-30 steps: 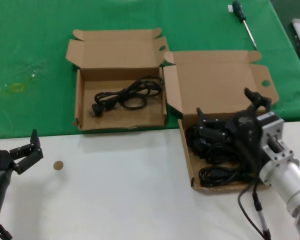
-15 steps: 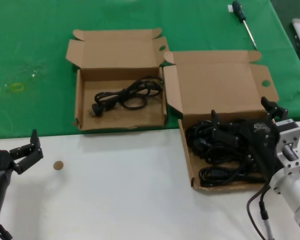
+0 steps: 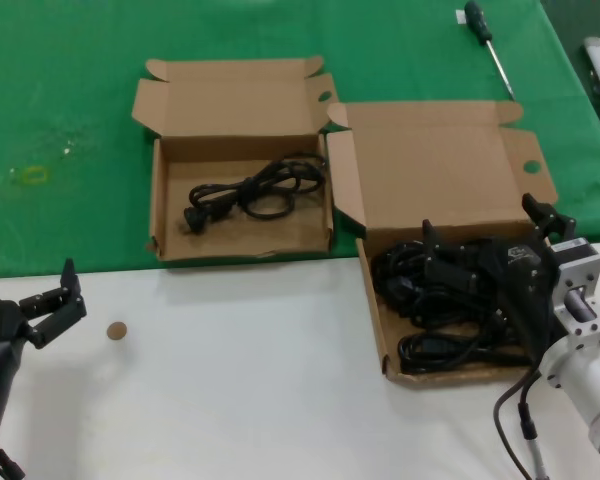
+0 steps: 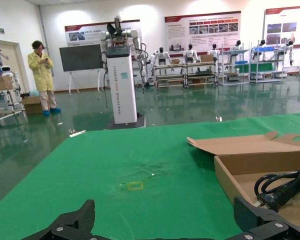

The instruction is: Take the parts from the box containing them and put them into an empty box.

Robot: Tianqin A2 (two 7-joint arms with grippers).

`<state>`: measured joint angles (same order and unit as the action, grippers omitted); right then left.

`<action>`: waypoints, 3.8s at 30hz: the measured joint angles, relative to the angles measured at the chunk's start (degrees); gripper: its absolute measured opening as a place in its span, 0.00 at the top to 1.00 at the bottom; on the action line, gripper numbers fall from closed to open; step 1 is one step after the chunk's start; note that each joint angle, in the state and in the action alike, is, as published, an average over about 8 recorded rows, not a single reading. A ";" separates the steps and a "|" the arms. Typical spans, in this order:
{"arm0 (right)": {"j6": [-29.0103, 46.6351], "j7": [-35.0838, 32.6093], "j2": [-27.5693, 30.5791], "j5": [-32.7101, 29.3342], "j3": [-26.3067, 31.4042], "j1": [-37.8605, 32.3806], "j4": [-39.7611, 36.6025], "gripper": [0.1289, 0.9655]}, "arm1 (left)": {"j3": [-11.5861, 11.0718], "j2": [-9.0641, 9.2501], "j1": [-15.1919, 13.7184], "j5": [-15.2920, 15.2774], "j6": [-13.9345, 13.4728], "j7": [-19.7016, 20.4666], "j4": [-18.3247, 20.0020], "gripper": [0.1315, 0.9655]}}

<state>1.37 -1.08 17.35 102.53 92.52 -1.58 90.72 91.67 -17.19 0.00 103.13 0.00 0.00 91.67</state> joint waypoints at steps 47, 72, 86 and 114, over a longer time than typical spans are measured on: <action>0.00 0.00 0.00 0.00 0.00 0.00 0.00 0.00 | 0.00 0.00 0.00 0.00 0.00 0.00 0.00 0.00; 0.00 0.00 0.00 0.00 0.00 0.00 0.00 0.00 | 0.00 0.00 0.00 0.00 0.00 0.00 0.00 0.00; 0.00 0.00 0.00 0.00 0.00 0.00 0.00 0.00 | 0.00 0.00 0.00 0.00 0.00 0.00 0.00 0.00; 0.00 0.00 0.00 0.00 0.00 0.00 0.00 0.00 | 0.00 0.00 0.00 0.00 0.00 0.00 0.00 0.00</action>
<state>1.37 -1.08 17.35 102.53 92.52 -1.58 90.72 91.67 -17.19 0.00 103.13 0.00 0.00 91.67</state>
